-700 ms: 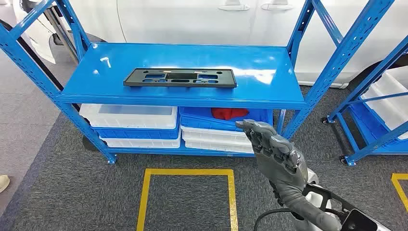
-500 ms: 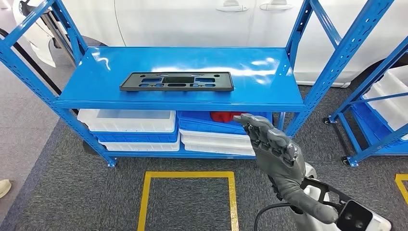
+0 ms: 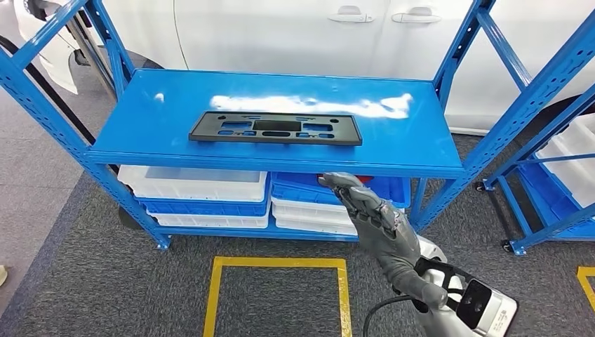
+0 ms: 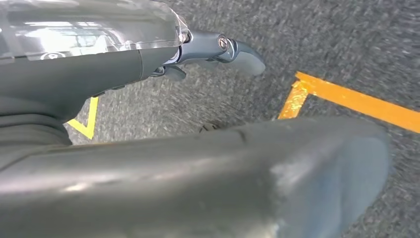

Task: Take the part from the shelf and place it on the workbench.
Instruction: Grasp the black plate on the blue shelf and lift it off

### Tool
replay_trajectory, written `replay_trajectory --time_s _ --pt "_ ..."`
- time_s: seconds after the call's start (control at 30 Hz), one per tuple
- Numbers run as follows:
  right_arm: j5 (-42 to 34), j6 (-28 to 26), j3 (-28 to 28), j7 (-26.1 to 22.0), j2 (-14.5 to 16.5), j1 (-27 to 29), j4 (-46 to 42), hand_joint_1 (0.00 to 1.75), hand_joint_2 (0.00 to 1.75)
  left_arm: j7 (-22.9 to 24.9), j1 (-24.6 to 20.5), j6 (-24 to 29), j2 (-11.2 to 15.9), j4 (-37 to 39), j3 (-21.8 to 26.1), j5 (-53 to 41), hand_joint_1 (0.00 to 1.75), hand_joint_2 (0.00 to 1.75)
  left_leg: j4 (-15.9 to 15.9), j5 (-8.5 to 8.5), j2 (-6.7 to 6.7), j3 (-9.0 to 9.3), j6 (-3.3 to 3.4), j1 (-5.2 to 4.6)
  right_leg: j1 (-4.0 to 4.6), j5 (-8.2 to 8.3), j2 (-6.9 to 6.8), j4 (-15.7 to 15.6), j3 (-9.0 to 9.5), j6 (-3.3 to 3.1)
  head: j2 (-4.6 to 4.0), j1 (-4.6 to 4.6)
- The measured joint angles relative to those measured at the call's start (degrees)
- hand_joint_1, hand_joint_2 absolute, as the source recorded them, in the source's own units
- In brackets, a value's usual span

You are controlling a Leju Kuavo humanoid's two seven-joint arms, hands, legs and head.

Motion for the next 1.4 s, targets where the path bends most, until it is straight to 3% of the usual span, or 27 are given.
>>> replay_trajectory --time_s 0.03,0.07,0.1,0.17,0.23,0.3,0.4,0.47,0.53,0.57,0.6,0.63,0.67,0.73,0.77,0.87,0.93,1.07,1.1,1.13,1.2,1.23,1.3,1.4 --pt "0.3 -0.3 0.0 0.0 0.0 0.1 0.3 0.0 0.0 0.0 0.0 0.0 0.0 0.0 0.1 0.0 0.0 0.0 0.0 -0.25 -0.05 0.2 0.14 -0.17 0.03 -0.73 0.0 3.6 -2.59 -0.01 0.0 0.0" --pt "0.5 -0.6 0.1 0.0 0.0 0.3 0.6 0.0 0.0 0.0 0.1 -0.1 0.0 0.0 0.1 0.0 0.0 0.0 0.0 -0.53 -0.12 0.51 0.2 -0.33 0.07 -0.18 0.0 5.1 -4.15 -0.11 0.0 -0.01" --pt "0.6 -0.8 0.1 0.0 0.0 0.4 0.8 0.0 0.0 0.0 0.2 -0.1 0.0 0.0 0.1 0.0 0.0 0.0 0.0 -0.86 -0.21 0.97 0.22 -0.5 0.14 1.61 0.0 4.3 -4.53 -0.35 0.0 -0.01" --pt "0.8 -0.9 0.1 0.0 0.0 0.5 1.1 0.0 0.0 0.0 0.3 -0.1 0.0 0.0 0.1 0.0 0.0 0.0 0.0 -1.62 -0.33 2.14 0.17 -0.77 0.54 7.32 0.01 -3.2 -2.23 -1.27 0.0 0.01" --pt "0.9 -1.0 0.2 0.0 0.0 0.5 1.3 0.0 0.0 0.0 0.3 -0.1 -0.1 0.0 0.1 0.0 0.0 0.0 0.1 -2.35 -0.39 2.88 -0.16 -1.06 1.03 10.38 -0.02 -9.9 0.39 -2.1 0.0 0.01" --pt "1.0 -1.4 0.3 0.0 0.0 0.6 1.4 0.0 0.0 0.1 0.2 0.1 -0.2 0.1 0.1 -0.1 0.0 0.0 0.1 -2.83 -0.38 3.03 -0.72 -1.08 1.35 10.04 -0.01 -11.5 1.09 -2.46 0.0 0.01" --pt "1.0 -1.8 0.4 0.0 0.0 0.9 1.4 0.0 0.0 0.5 0.3 0.6 0.0 0.1 0.2 -0.1 0.0 0.0 1.3 -3.96 -0.26 2.99 -1.71 -1.01 0.9 9.76 0.12 -12.6 2.15 -3.03 0.0 0.01" --pt "1.0 -1.8 0.5 0.0 0.0 1.0 1.4 0.0 0.0 0.6 0.4 0.7 0.0 0.1 0.2 -0.1 0.0 0.0 6.9 -6.52 -0.24 0.35 -2.35 -0.69 0.63 9.39 0.03 -13.2 3.23 -3.37 0.0 0.0" --pt "0.9 -1.8 0.6 0.0 0.0 1.2 1.5 0.0 0.0 0.7 0.5 0.8 0.1 0.1 0.4 -0.1 0.0 0.0 14.7 -9.15 -0.24 -4.29 -2.9 -0.26 0.6 8.7 -0.01 -13.2 3.94 -3.45 0.0 -0.01" --pt "1.0 -1.8 0.6 0.0 0.0 1.4 1.5 0.0 0.0 0.7 0.6 0.8 0.1 0.1 0.5 -0.1 0.0 0.0 16.7 -9.1 -0.24 -5.95 -3.11 -0.06 0.58 8.29 0.01 -13.2 4.39 -3.4 0.0 -0.01" --pt "1.0 -1.8 0.7 0.0 0.0 1.5 1.5 0.0 0.0 0.7 0.7 0.8 0.1 0.1 0.5 -0.1 0.0 0.0 16.5 -7.78 -0.23 -6.5 -3.26 0.11 0.53 7.84 0.05 -13.2 4.96 -3.29 0.0 -0.01" --pt "1.0 -1.8 0.7 0.0 0.0 1.6 1.6 0.0 0.0 0.7 0.8 0.8 0.2 0.1 0.6 -0.1 0.0 0.0 13.9 -5.38 -0.21 -5.88 -3.32 0.25 0.48 7.33 0.08 -13.1 5.67 -3.15 0.0 -0.01" --pt "1.0 -1.8 0.7 0.0 0.0 1.6 1.6 0.0 0.0 0.7 0.8 0.8 0.2 0.1 0.6 -0.1 0.0 0.0 9.8 -2.44 -0.16 -4.43 -3.29 0.34 0.43 6.75 0.1 -13.1 6.43 -2.96 0.0 -0.01" --pt "0.9 -1.8 0.7 0.0 0.0 1.6 1.6 0.0 0.0 0.7 0.8 0.8 0.2 0.1 0.6 -0.1 0.0 0.0 3.0 0.67 -0.08 -1.61 -2.86 0.15 0.53 5.76 0.12 -13.1 7.38 -2.35 0.0 -0.01" --pt "0.9 -1.8 0.7 0.0 0.0 1.6 1.6 0.0 0.0 0.8 0.8 0.8 0.2 0.1 0.6 -0.1 0.0 0.0 1.3 0.88 -0.07 -0.93 -2.51 0.01 0.6 5.45 0.13 -13.1 7.53 -2.02 0.0 -0.01" --pt "0.8 -1.7 0.7 0.0 0.1 1.3 1.6 0.0 0.0 1.0 0.8 0.8 0.3 0.1 0.6 0.0 0.0 0.0 0.4 -0.05 -0.2 -0.31 -1.24 -0.02 0.64 5.37 0.15 -12.6 7.53 -1.11 0.0 0.0" --pt "0.6 -1.6 0.7 0.0 0.1 0.9 1.6 0.0 0.0 1.0 0.8 0.7 0.3 0.1 0.6 0.0 0.0 0.0 0.0 -0.45 -0.29 0.53 -0.47 0.11 0.52 4.71 0.14 -9.0 5.8 -0.71 0.0 0.01" --pt "0.2 -1.0 0.7 0.0 0.2 0.7 1.8 0.0 0.0 0.9 0.7 0.5 0.3 0.1 0.6 -0.2 0.0 0.0 -0.1 -1.81 -0.15 2.11 0.27 -0.12 0.34 0.41 0.13 3.9 -3.27 -0.28 0.0 0.02" --pt "-0.2 -0.5 0.6 0.0 0.3 0.8 1.9 0.0 0.0 0.9 0.8 0.5 0.3 0.1 0.6 -0.2 0.0 0.0 -0.1 -2.25 -0.05 2.67 0.29 -0.22 0.34 0.9 0.13 4.4 -4.47 -0.33 0.0 0.02" --pt "-0.5 0.1 0.6 0.0 0.3 0.9 2.0 0.0 0.0 0.9 0.8 0.5 0.3 0.1 0.6 -0.2 0.0 0.0 -0.1 -2.75 0.1 3.36 0.28 -0.32 0.38 2.61 0.08 2.9 -4.64 -0.5 0.0 0.02" --pt "-0.9 0.8 0.5 0.0 0.6 1.0 2.1 0.0 0.0 0.9 0.9 0.4 0.3 0.1 0.6 -0.2 0.0 0.0 -0.1 -3.87 0.5 4.84 0.05 -0.48 0.68 8.14 -0.57 -4.5 -2.74 -1.25 0.0 0.02" --pt "-0.8 0.8 0.4 0.0 0.7 1.0 2.2 0.0 0.0 0.9 0.9 0.4 0.3 0.1 0.6 -0.2 0.0 0.0 -0.1 -4.4 0.66 5.43 -0.22 -0.58 1.01 9.74 -0.96 -7.8 -1.71 -1.62 0.0 0.02" --pt "-0.4 0.3 0.2 0.0 1.2 1.1 2.3 0.0 0.0 1.0 0.8 0.4 0.3 0.1 0.6 -0.3 0.0 0.0 -0.1 -5.15 1.05 6.07 -0.97 -0.71 1.53 10.76 -1.33 -11.1 -0.76 -2.35 0.0 0.01" --pt "0.1 -0.5 -0.3 0.0 1.6 1.2 2.4 0.0 0.0 1.0 0.5 0.5 0.3 0.1 0.6 -0.3 0.0 0.0 0.9 -5.55 1.37 6.56 -1.92 -0.77 1.3 10.61 -0.78 -11.7 0.27 -3.19 0.0 -0.01"
